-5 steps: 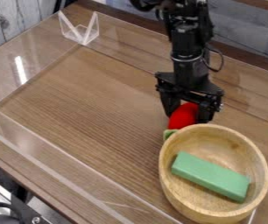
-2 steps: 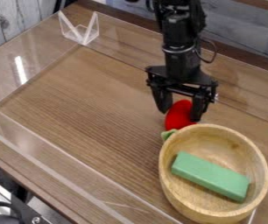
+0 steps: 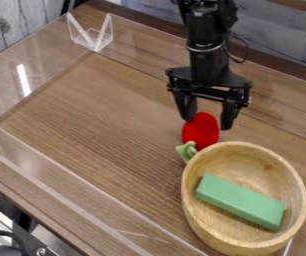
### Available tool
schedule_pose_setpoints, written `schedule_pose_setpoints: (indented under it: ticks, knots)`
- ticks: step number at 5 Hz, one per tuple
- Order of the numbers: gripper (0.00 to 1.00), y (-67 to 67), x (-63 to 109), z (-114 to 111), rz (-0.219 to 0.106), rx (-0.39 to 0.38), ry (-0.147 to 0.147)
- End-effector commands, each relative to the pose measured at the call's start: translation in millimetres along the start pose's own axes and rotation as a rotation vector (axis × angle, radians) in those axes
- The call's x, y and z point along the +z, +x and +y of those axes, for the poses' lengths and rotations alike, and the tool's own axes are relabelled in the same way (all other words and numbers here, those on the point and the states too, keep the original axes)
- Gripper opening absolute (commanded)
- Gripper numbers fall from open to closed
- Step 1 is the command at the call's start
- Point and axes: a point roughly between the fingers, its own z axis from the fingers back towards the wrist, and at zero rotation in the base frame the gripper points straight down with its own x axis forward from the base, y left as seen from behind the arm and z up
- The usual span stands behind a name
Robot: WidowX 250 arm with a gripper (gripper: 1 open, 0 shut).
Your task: Move the red fruit to the right
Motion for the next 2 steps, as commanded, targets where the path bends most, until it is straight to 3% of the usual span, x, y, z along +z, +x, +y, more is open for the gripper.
schedule_pose_setpoints:
  ticks: [1,2]
  knots:
    - [1.0,12.6,13.5,-5.2,-0.066,0.02,0.001]
    - [1.0,13.2,12.6,-5.2,-0.072,0.054,0.007]
